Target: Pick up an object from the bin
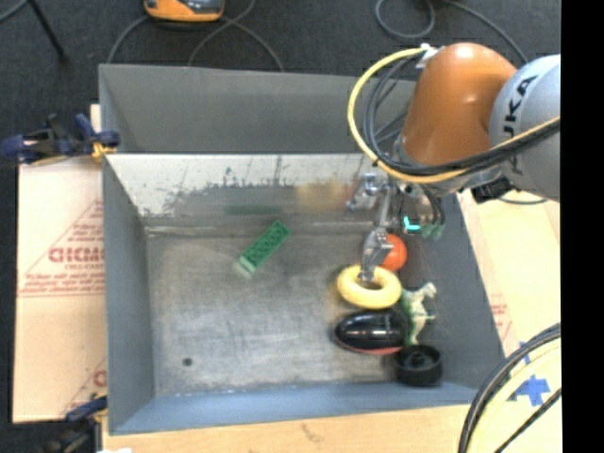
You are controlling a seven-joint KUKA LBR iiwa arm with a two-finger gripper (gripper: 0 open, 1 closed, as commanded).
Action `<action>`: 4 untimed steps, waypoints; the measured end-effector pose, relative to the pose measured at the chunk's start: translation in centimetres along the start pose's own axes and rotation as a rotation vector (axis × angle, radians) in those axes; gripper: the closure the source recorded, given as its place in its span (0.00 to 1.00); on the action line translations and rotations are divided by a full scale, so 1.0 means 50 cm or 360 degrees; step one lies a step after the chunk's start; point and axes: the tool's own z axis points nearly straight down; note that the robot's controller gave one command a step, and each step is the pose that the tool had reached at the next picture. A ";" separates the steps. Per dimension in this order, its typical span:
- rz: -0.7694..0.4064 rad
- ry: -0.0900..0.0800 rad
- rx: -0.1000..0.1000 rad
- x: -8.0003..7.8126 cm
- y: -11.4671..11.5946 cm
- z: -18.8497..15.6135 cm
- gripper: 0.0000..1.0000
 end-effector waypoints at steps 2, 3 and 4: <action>-0.0089 -0.0022 0.0003 0.029 -0.006 0.077 0.00; -0.0259 -0.0008 0.0001 0.114 -0.050 0.152 0.00; -0.0272 -0.0025 0.0005 0.007 -0.050 0.236 1.00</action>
Offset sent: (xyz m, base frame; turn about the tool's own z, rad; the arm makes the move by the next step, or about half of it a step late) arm -0.0381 -0.0060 -0.0957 -0.1184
